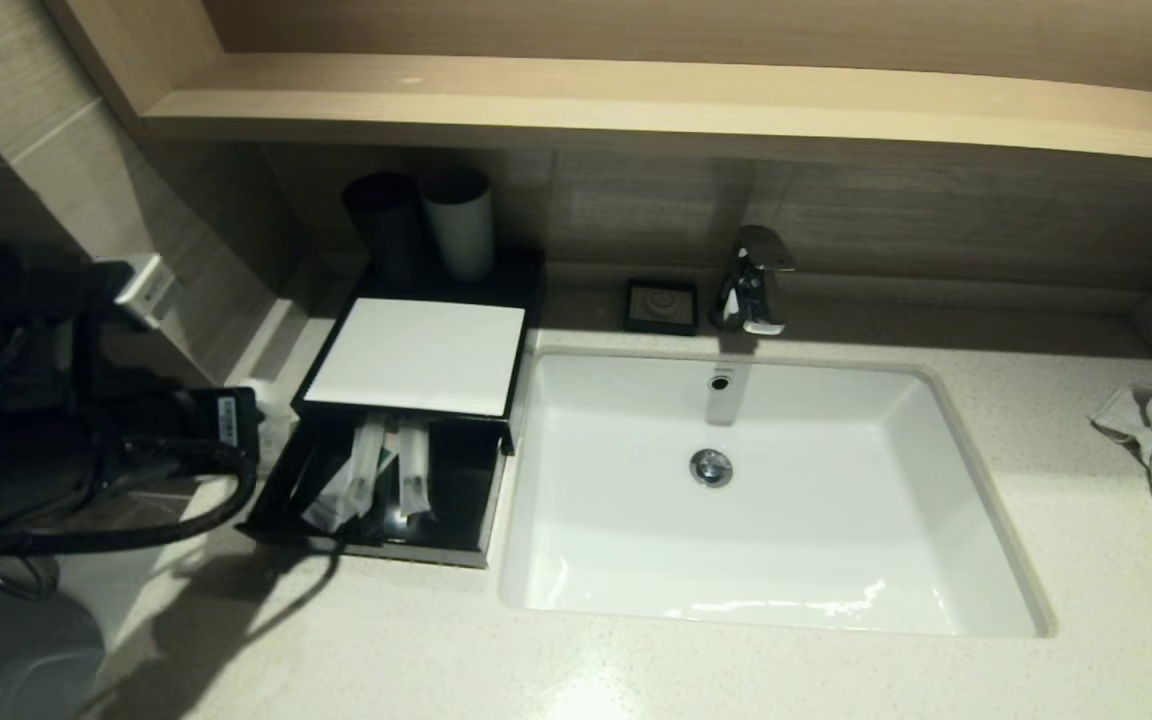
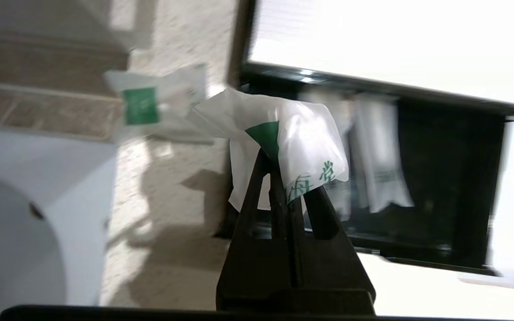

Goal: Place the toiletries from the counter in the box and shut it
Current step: Place the bathroom toiletry into the drawer

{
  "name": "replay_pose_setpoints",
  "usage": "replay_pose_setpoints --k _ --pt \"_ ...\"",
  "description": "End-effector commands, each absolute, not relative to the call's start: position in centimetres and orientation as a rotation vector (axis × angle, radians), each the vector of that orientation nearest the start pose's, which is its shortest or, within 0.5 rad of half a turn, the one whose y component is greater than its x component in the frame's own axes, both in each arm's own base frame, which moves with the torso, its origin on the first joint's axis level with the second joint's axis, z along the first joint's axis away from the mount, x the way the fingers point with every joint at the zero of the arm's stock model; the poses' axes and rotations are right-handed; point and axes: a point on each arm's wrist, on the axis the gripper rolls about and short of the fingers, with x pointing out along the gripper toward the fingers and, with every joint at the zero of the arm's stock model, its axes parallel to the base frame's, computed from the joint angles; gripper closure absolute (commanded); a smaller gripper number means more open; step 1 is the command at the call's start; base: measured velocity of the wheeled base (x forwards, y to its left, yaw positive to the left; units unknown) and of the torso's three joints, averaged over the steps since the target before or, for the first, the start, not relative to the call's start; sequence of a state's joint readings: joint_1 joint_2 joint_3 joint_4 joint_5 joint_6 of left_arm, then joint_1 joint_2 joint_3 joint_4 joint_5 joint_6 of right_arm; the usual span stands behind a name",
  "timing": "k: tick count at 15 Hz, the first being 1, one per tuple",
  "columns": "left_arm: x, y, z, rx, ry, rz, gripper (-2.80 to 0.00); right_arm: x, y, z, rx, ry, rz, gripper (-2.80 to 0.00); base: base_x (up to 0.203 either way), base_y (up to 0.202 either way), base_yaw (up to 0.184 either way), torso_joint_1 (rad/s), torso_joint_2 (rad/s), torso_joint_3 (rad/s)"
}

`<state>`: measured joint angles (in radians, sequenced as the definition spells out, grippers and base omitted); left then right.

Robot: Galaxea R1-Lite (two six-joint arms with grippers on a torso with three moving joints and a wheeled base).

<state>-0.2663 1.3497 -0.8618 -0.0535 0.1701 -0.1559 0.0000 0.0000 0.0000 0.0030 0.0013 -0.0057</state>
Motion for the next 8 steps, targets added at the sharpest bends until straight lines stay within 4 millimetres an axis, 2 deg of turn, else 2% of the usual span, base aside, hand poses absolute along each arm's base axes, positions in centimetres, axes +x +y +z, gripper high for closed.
replay_pose_setpoints --k 1,5,8 --pt "21.2 -7.8 24.0 -0.058 0.418 -0.138 0.0 -2.3 0.0 7.5 -0.006 0.003 0.002 0.0 0.0 0.0 0.0 0.0 0.0 0.0" --pt "21.8 -12.1 22.5 -0.008 0.455 -0.108 0.0 -2.3 0.0 7.5 -0.006 0.003 0.002 0.0 0.0 0.0 0.0 0.0 0.0 0.0" --pt "22.0 -13.5 22.0 -0.028 0.476 -0.13 0.0 -2.3 0.0 7.5 -0.006 0.003 0.002 0.0 0.0 0.0 0.0 0.0 0.0 0.0"
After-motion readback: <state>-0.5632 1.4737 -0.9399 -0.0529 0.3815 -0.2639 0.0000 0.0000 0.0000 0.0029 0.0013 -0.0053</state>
